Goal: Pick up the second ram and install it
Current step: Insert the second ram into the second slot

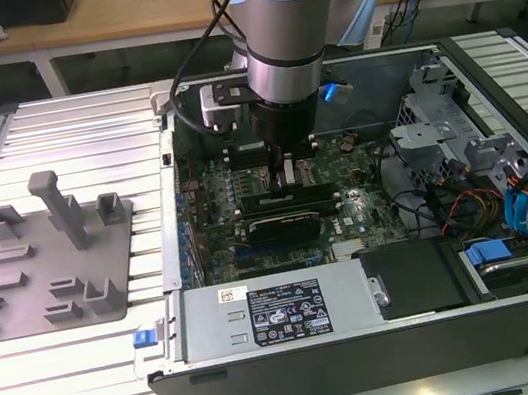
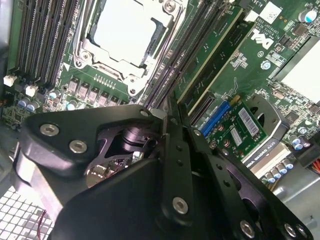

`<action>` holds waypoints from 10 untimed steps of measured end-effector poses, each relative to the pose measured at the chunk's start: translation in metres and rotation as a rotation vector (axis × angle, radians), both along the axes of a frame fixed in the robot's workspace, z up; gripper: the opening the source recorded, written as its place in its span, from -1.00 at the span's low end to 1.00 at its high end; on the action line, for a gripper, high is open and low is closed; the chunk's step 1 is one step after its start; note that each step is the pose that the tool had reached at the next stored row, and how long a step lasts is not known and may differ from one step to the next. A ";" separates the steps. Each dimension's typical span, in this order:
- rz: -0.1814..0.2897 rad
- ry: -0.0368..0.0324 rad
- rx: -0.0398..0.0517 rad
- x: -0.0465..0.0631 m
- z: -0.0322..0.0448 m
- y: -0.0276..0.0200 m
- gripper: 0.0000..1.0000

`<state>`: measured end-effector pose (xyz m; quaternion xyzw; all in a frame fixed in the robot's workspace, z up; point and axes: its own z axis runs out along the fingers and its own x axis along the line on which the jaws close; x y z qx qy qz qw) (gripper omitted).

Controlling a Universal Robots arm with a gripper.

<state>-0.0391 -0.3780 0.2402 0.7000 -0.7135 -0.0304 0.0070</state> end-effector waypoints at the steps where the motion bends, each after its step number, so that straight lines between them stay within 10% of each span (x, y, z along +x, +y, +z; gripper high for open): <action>1: 0.000 0.0000 0.0001 0.000 -0.0001 0.0000 -0.81; 10: 0.006 -0.0001 0.0004 0.000 -0.0012 0.0001 -0.81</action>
